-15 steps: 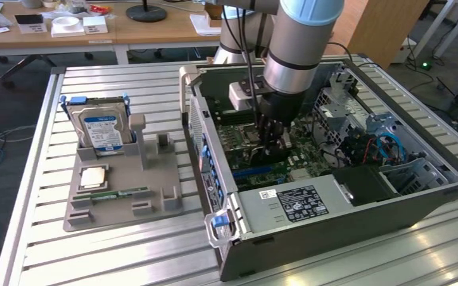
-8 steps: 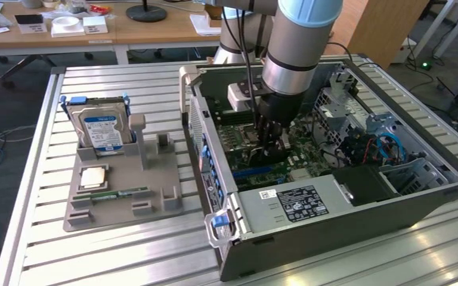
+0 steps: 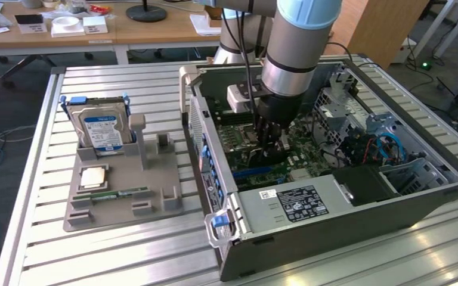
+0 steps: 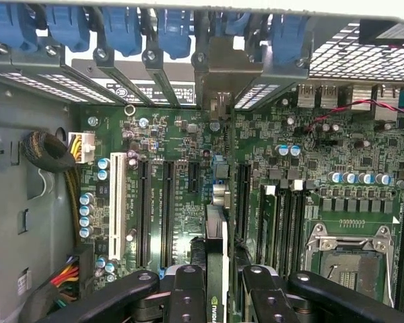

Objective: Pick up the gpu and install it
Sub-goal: 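Insert the gpu into the slot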

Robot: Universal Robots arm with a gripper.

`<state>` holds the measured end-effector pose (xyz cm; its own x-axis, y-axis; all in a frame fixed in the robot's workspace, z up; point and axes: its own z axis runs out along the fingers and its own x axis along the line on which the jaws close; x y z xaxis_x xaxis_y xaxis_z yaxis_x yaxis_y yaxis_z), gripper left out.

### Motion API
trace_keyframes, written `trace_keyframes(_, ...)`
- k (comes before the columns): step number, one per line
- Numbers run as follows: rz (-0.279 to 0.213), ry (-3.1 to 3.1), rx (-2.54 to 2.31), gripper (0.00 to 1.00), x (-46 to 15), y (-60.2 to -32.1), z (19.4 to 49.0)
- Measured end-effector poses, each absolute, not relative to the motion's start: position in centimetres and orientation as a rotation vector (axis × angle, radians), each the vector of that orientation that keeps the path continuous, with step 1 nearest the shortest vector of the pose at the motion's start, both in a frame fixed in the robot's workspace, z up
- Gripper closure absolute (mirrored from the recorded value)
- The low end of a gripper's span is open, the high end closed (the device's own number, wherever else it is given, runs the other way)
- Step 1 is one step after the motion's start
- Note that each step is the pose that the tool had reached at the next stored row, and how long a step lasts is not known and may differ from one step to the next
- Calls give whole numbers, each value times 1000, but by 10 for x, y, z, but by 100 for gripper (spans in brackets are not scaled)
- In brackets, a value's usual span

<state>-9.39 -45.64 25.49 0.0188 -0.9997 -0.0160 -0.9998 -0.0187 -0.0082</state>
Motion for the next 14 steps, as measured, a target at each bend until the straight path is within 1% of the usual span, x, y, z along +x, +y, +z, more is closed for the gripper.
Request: trace_keyframes(14,-1,2184,-2227,74,-96,-456,253)
